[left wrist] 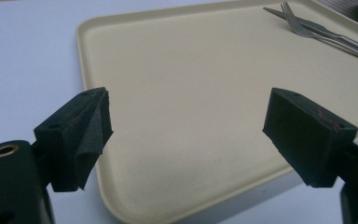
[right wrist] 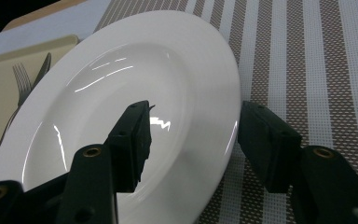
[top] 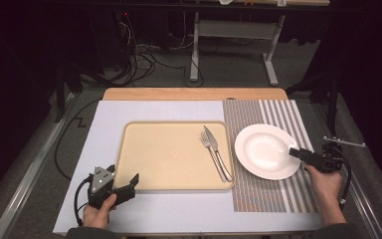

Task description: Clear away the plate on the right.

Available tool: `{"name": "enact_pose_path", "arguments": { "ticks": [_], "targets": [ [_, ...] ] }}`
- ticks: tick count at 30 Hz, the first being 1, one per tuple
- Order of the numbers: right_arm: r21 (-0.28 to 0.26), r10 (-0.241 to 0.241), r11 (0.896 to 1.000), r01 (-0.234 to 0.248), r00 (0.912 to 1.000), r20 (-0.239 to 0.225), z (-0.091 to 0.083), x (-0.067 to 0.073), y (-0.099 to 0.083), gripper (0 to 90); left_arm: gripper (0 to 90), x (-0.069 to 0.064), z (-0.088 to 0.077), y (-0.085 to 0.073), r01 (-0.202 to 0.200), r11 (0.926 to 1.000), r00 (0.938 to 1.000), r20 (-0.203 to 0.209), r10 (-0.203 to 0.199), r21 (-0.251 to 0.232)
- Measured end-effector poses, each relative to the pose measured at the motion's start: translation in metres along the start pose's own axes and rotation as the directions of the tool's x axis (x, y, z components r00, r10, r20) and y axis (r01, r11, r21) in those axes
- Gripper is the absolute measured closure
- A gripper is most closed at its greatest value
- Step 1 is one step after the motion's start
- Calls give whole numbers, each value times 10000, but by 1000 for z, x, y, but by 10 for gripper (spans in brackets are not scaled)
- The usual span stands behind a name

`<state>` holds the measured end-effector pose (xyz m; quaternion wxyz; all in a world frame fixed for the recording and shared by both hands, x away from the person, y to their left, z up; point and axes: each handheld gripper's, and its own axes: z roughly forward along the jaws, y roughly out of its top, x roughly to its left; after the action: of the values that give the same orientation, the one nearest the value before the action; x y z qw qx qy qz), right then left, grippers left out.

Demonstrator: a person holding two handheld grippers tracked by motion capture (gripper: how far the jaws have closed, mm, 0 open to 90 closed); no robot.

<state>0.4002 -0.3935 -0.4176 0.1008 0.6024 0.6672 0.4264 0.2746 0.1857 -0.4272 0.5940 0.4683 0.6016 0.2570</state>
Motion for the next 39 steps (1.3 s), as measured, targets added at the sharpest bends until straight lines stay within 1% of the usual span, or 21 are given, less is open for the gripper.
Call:
{"name": "enact_pose_path", "arguments": {
  "ticks": [3,5,8,11,13,17,21,23,24,30,33,36,39],
  "targets": [
    [114,141,9998,-140,9999,-59,3,-1,0,451,159,0,0,0,4,10000,10000,6,-4,9],
    [201,303,9994,-298,9993,-231,6,-3,0,462,159,0,0,0,13,10000,10000,8,-13,4],
    [231,363,9991,-357,9990,-262,9,-4,1,468,159,0,0,0,14,10000,10000,7,-14,7],
    [264,534,9983,-525,9980,-341,12,-5,1,478,159,0,0,0,19,10000,10000,-3,-19,9],
    [282,593,9979,-581,9972,-456,14,-7,1,487,159,0,0,0,31,10000,10000,-6,-31,8],
    [495,797,9958,-765,9946,-664,20,-9,1,513,159,-1,0,0,65,10000,10000,29,-65,44],
    [600,869,9947,-832,9942,-633,24,-10,1,529,159,0,0,0,67,10000,10000,25,-67,42],
    [740,937,9933,-882,9929,-739,27,-10,0,548,159,0,0,0,68,10000,10000,28,-68,48],
    [726,960,9932,-907,9927,-730,27,-10,0,550,159,0,0,0,69,10000,10000,31,-69,52],
    [708,820,9945,-774,9945,-649,28,-10,0,576,159,-1,0,0,70,10000,10000,26,-70,55],
    [743,672,9952,-635,9966,-486,28,-9,1,609,159,-1,0,0,71,10000,10000,22,-71,52],
    [862,364,9957,-348,9992,-165,28,-6,2,636,159,0,1,0,63,10000,10000,18,-63,64],
    [927,437,9948,-417,9989,-197,28,-7,3,646,160,-1,1,-1,77,10000,10000,13,-77,57]
  ]
}}
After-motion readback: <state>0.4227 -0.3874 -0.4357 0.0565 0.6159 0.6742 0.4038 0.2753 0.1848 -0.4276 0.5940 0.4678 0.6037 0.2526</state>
